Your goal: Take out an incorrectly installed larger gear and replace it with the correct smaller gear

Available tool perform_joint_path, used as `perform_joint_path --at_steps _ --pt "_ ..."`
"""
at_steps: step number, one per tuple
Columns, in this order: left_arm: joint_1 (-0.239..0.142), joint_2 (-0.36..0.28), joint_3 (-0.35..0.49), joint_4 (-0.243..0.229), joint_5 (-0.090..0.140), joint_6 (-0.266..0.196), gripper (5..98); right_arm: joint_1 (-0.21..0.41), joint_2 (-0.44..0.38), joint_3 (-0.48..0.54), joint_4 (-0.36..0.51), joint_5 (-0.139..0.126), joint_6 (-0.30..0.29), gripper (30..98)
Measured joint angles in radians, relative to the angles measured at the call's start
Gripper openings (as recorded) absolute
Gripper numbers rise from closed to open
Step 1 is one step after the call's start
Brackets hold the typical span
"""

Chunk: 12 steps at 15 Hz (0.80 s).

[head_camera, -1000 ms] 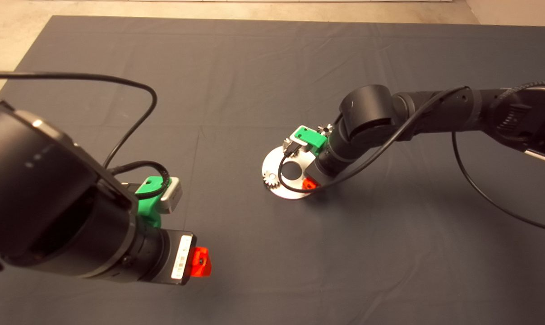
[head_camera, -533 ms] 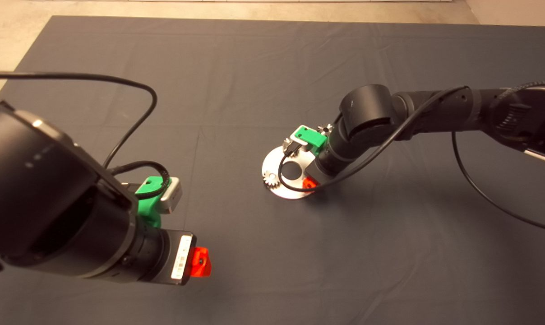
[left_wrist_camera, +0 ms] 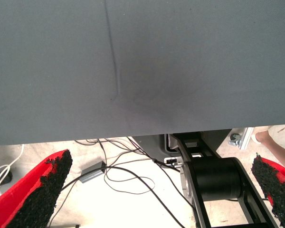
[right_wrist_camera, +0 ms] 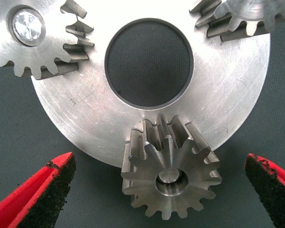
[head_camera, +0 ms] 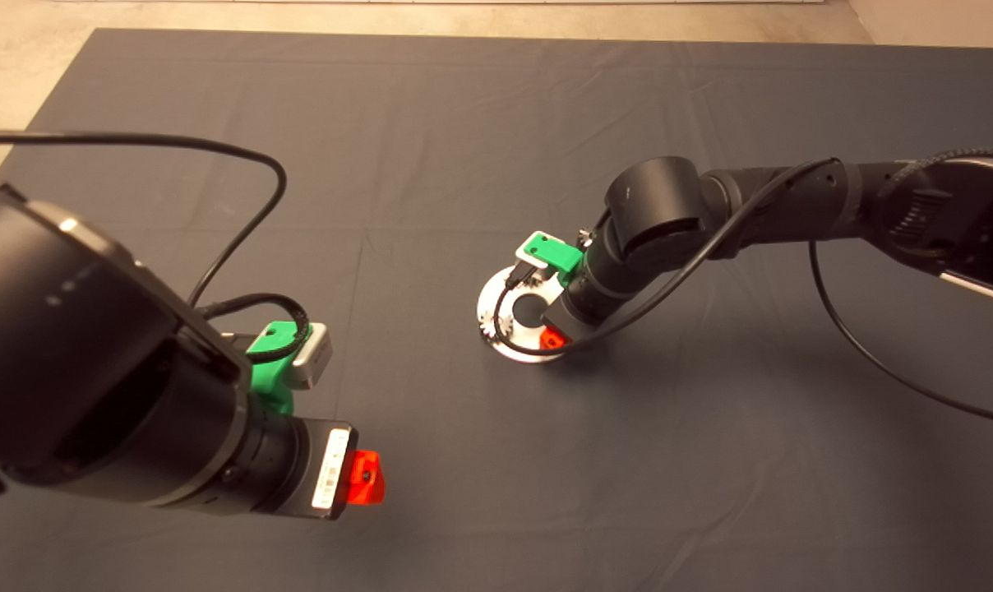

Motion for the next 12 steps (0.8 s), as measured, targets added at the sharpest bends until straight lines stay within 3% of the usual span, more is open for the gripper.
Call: perform_joint_path --at_steps 4,8,11,12 --pt "0.0 0.0 0.0 0.0 0.0 0.0 98.2 -0.015 0.0 0.0 0.0 -0.001 0.0 89.9" --pt "0.0 0.0 0.0 0.0 0.0 0.0 98.2 -0.02 -0.001 0.0 0.0 -0.001 0.0 79.7" --pt "0.0 0.0 0.0 0.0 0.0 0.0 98.2 -0.02 -0.005 0.0 0.0 0.0 0.0 79.6" --pt "0.0 0.0 0.0 0.0 0.0 0.0 98.2 -0.019 -0.008 -0.002 0.0 -0.001 0.0 76.3"
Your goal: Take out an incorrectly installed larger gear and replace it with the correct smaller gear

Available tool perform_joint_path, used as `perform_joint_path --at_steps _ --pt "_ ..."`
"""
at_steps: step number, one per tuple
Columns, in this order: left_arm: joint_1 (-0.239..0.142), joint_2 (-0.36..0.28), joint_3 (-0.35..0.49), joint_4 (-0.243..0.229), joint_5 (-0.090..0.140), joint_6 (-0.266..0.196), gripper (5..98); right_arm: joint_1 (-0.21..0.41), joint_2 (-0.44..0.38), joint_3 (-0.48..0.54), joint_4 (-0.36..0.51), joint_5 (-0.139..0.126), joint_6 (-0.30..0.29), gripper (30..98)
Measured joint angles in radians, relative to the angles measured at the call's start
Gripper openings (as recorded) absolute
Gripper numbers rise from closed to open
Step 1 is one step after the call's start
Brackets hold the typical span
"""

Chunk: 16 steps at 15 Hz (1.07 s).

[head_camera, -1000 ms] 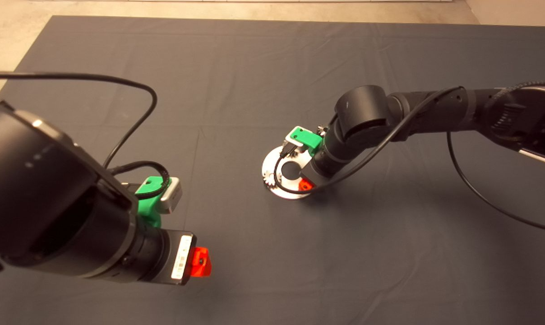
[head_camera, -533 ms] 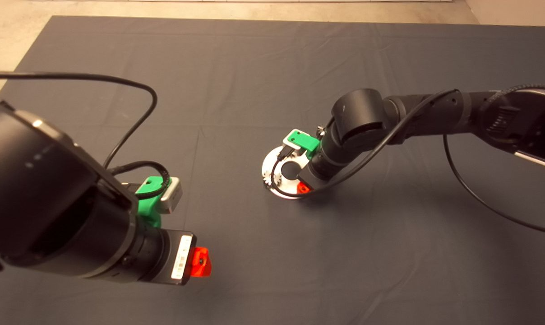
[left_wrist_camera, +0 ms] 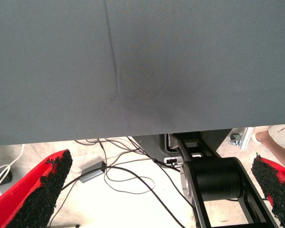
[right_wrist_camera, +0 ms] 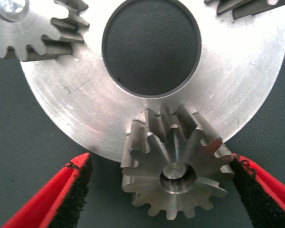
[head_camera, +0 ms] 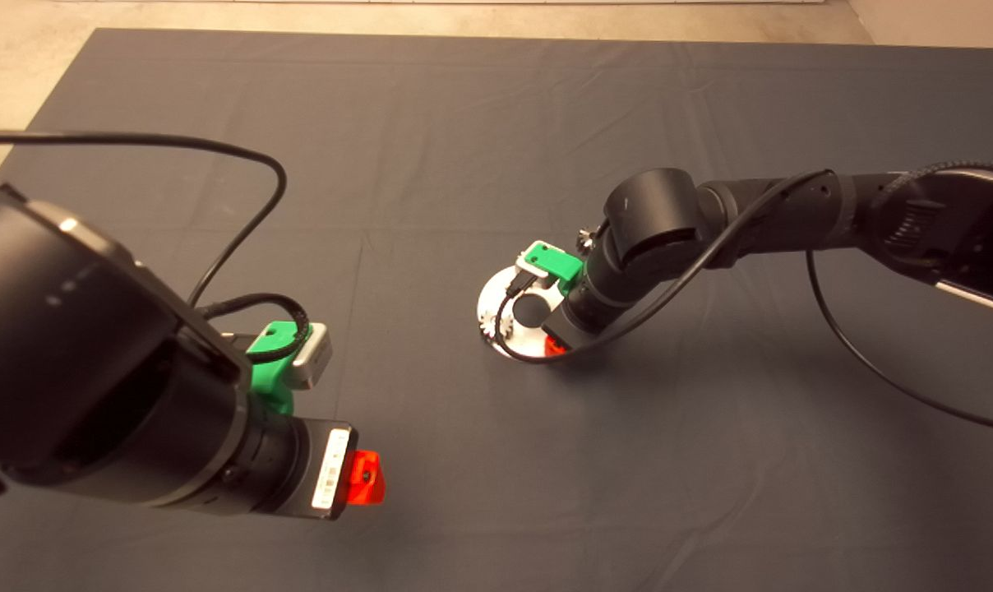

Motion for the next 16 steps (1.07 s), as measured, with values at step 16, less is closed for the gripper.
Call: perform_joint_path --at_steps 16 --pt "0.0 0.0 0.0 -0.004 0.0 0.0 98.2 0.0 -0.001 -0.008 0.0 0.0 0.0 57.8"
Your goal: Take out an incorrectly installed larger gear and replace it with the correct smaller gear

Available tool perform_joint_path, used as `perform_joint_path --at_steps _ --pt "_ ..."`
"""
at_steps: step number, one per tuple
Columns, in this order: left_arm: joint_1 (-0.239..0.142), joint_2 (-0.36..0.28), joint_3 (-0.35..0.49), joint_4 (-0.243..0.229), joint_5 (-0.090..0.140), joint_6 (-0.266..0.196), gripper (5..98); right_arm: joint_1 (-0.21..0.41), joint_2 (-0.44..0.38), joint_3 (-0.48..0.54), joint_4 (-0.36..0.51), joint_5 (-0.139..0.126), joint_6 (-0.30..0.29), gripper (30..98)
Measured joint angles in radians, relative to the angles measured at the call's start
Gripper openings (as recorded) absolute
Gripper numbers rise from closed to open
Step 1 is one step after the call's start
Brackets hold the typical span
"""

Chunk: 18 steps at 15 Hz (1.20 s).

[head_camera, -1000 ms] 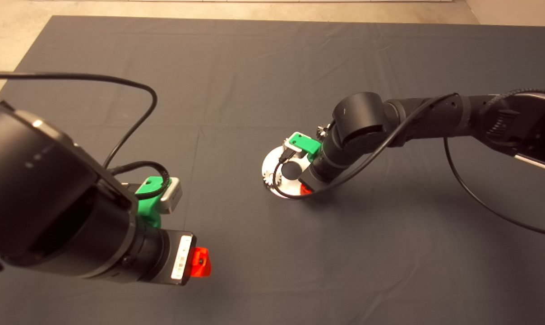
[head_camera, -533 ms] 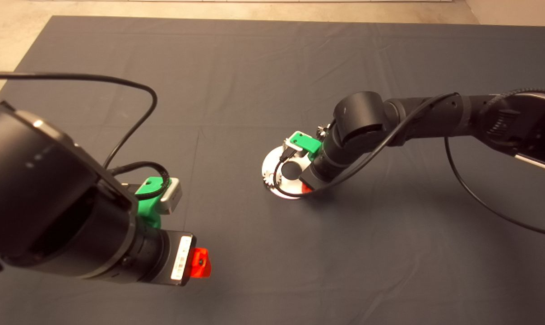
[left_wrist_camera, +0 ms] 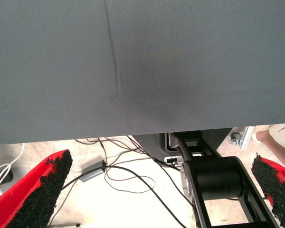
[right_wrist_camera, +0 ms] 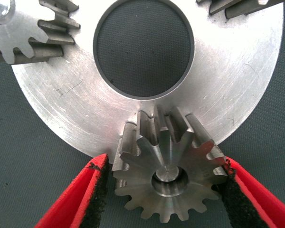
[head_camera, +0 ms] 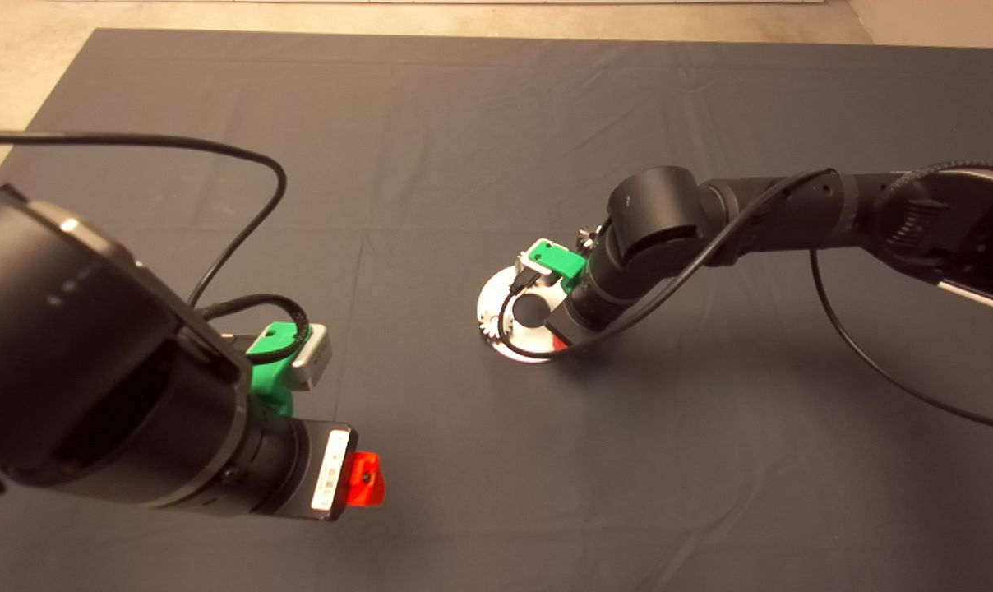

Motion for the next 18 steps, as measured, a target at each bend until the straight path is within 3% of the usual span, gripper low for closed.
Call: perform_joint_path --at_steps 4,18 --pt "0.0 0.0 0.0 0.0 0.0 0.0 98.2 0.0 0.0 0.0 -0.005 -0.003 0.0 52.0" --pt "0.0 0.0 0.0 0.0 0.0 0.0 98.2 -0.003 0.001 0.001 -0.015 -0.006 0.001 49.4"
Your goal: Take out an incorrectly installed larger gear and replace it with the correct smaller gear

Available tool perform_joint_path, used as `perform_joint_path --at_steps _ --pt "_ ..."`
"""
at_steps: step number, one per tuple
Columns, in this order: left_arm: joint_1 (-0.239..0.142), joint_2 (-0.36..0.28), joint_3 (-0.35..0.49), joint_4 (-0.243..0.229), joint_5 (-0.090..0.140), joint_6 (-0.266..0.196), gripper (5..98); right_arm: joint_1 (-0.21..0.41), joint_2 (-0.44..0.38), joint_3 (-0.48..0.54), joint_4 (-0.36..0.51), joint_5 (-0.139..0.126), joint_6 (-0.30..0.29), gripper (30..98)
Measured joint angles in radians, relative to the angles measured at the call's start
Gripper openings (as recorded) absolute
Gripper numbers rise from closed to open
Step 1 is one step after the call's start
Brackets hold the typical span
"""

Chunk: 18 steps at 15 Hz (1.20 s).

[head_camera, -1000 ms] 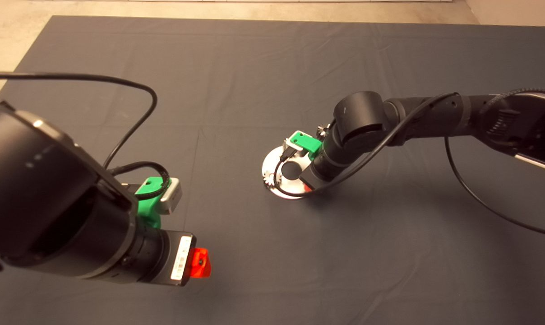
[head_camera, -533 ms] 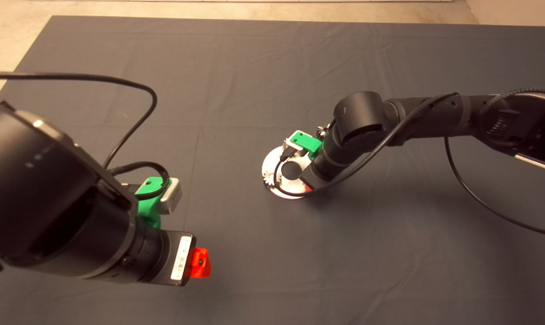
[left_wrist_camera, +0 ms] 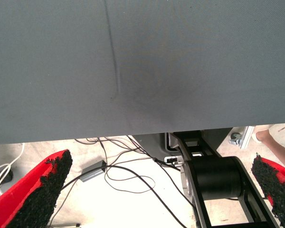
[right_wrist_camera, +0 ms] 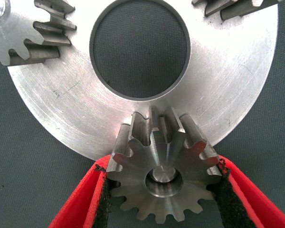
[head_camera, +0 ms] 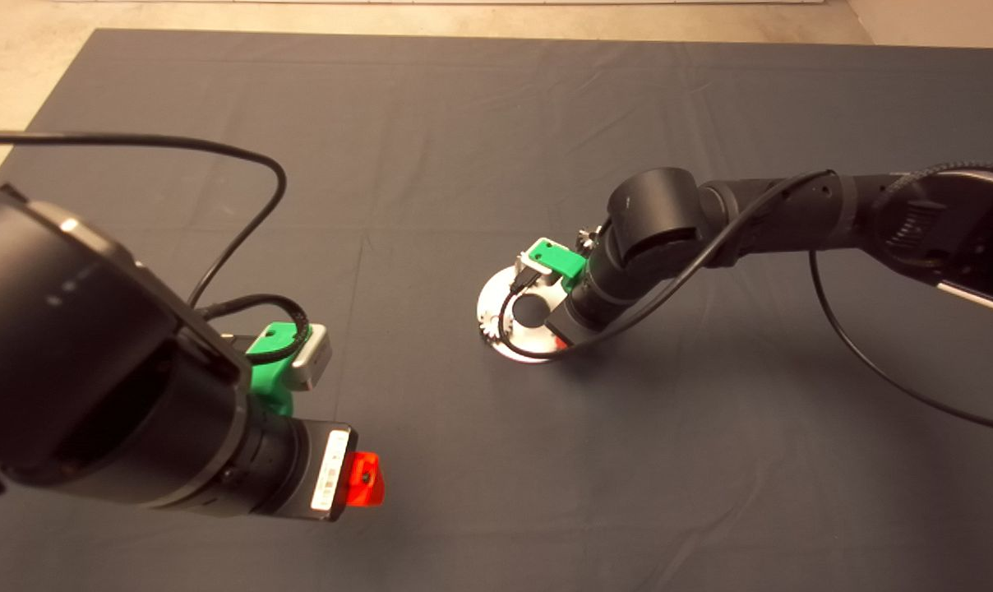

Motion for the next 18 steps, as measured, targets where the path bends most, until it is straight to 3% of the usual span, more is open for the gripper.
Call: perform_joint_path --at_steps 13,18 --pt "0.0 0.0 0.0 0.0 0.0 0.0 98.2 0.015 0.005 0.0 0.002 -0.007 0.015 49.3" --pt "0.0 0.001 0.0 0.0 0.0 0.0 98.2 0.105 0.005 0.0 0.01 -0.006 0.033 49.3"
